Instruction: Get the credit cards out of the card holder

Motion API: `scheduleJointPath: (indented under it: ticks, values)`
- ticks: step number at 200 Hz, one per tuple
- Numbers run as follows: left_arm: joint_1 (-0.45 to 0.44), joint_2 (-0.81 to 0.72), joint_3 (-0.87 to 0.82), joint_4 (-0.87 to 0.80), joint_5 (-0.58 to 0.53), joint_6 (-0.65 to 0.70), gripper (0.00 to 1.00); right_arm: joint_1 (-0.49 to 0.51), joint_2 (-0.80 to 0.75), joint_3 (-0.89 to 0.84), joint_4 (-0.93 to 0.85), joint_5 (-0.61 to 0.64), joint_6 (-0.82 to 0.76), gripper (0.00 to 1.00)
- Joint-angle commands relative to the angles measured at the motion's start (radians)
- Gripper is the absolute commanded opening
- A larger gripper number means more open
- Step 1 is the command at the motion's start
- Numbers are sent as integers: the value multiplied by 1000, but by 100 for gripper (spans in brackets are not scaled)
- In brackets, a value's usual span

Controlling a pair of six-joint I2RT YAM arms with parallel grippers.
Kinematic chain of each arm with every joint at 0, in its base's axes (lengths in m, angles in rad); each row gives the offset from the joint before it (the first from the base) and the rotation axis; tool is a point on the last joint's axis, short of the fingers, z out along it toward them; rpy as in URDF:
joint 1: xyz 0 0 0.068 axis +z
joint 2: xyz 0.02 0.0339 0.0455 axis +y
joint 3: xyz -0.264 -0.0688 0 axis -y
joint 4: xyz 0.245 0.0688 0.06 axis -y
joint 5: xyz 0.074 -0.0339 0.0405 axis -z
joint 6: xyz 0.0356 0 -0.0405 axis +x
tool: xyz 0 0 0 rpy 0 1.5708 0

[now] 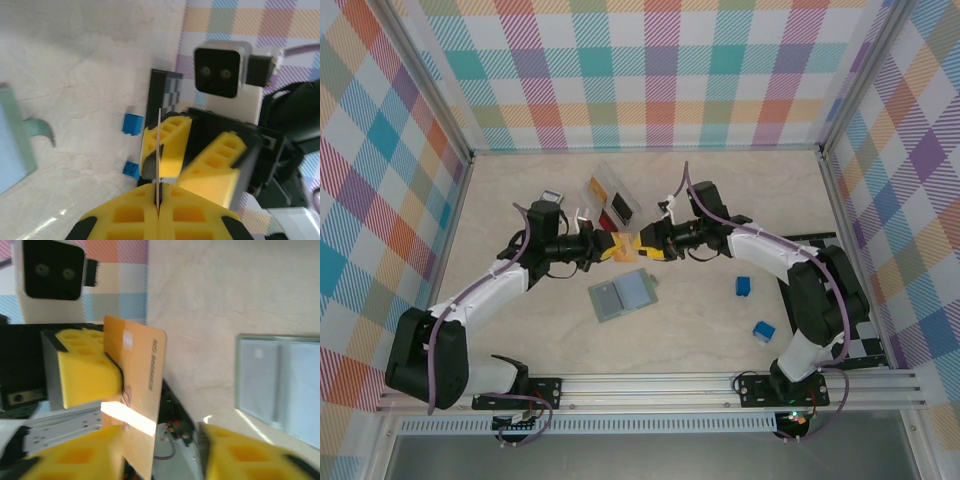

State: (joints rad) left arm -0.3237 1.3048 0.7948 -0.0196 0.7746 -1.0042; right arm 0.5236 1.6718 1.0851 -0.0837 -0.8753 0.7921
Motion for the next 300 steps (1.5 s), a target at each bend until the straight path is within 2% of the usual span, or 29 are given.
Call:
scheduleJointPath:
  ticks: [1,13,28,60,87,154,179,238,266,300]
  values:
    - [26,-3,149,-398,-186,207,0,1,-66,45,-220,187,-125,61]
    - [29,40,260,-588,-340,292,0,1,-87,46,-279,281,-150,69]
    - [32,127,388,-735,-503,333,0,0,-106,30,-304,359,-162,78]
    - [32,314,647,-876,-735,353,0,1,-165,-28,-301,464,-163,88]
    - [34,488,862,-933,-850,335,0,1,-210,-70,-309,519,-174,93]
    - [34,956,1468,-1065,-926,298,0,1,-211,-98,-324,528,-179,97]
    - [37,1075,1619,-1108,-927,310,0,3,-208,-100,-330,524,-184,97]
    - [40,1145,1654,-1062,-880,317,0,3,-185,-90,-333,513,-183,97]
    - [43,1160,1654,-1050,-848,311,14,3,-169,-76,-342,509,-180,98]
    - [44,1160,1652,-1027,-828,322,21,3,-166,-68,-349,509,-179,98]
